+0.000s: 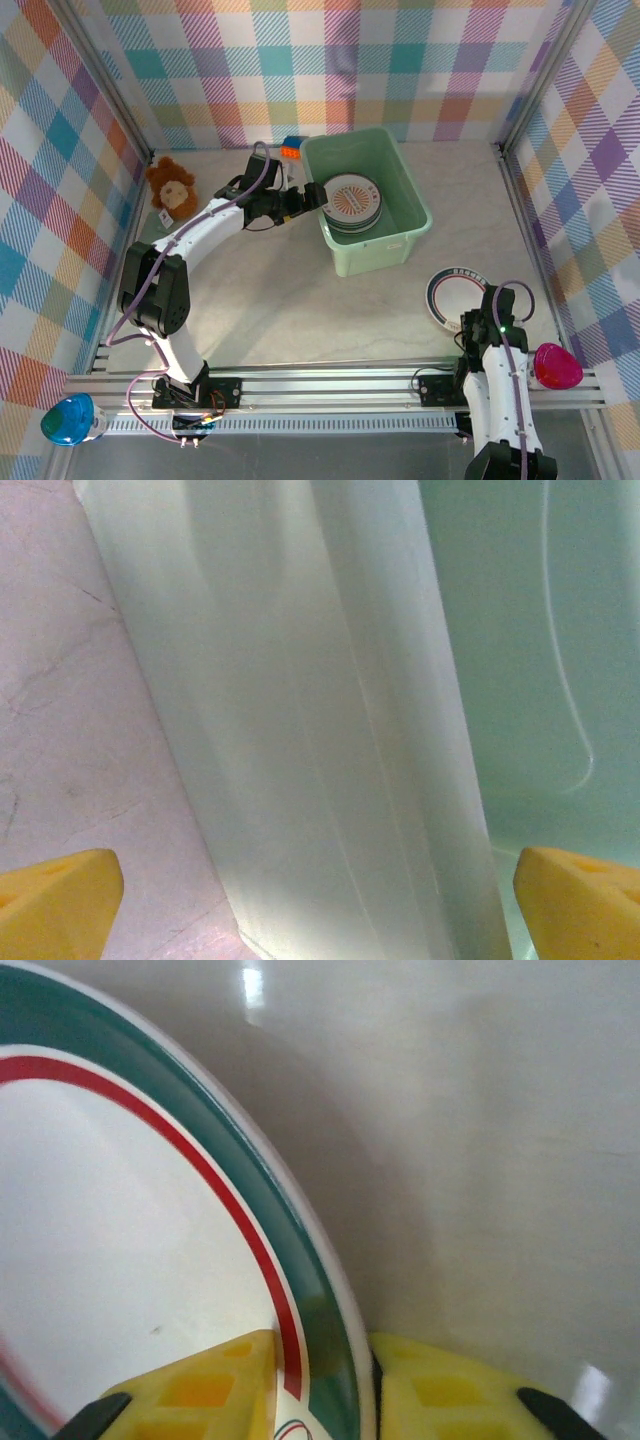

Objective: Place the plates into the plastic bin on the countertop

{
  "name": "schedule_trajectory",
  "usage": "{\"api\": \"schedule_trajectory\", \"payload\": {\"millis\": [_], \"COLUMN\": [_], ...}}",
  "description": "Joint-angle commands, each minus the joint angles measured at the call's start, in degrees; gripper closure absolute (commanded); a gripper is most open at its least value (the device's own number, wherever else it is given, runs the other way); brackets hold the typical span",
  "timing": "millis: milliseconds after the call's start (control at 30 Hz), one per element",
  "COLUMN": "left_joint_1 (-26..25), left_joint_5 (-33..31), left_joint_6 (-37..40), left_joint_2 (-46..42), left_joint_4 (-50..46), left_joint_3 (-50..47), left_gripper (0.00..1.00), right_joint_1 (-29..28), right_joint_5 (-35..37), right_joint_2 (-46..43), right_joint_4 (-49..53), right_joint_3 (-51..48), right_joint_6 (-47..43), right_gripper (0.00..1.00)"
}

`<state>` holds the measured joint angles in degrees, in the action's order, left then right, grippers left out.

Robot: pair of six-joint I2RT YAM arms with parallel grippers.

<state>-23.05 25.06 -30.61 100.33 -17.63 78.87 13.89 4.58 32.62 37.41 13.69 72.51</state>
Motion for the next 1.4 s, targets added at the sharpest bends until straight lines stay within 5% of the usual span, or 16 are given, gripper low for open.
{"api": "schedule_trajectory", "payload": {"millis": [0,367,867,1067,1367], "left_joint_1": [0.46,0.46,0.63,0.99,1.65], "left_joint_5": [1.39,1.48,2.41,2.85,3.51], "left_joint_6": [-0.50,-0.39,-0.15,-0.30,-0.50], "left_joint_2": [-2.12,-3.54,-3.18,-2.60,-1.82], "left_joint_4": [3.11,3.35,4.10,4.02,4.60], "left_joint_3": [-1.08,-1.58,-2.29,-2.30,-2.33], "left_gripper": [0.00,0.00,0.00,0.00,0.00], "right_joint_1": [-0.49,-0.48,-0.45,-0.41,-0.42], "right_joint_5": [-4.67,-4.56,-11.52,-16.29,-14.85], "right_joint_2": [-0.89,-4.31,0.83,4.64,-2.29], "right_joint_4": [-19.47,-17.92,-37.44,-34.36,-23.89], "right_joint_3": [-0.75,-0.07,-7.81,-6.29,-3.94], "right_joint_6": [1.00,1.79,2.20,0.65,1.79], "right_gripper": [0.74,0.80,0.41,0.38,0.39]}}
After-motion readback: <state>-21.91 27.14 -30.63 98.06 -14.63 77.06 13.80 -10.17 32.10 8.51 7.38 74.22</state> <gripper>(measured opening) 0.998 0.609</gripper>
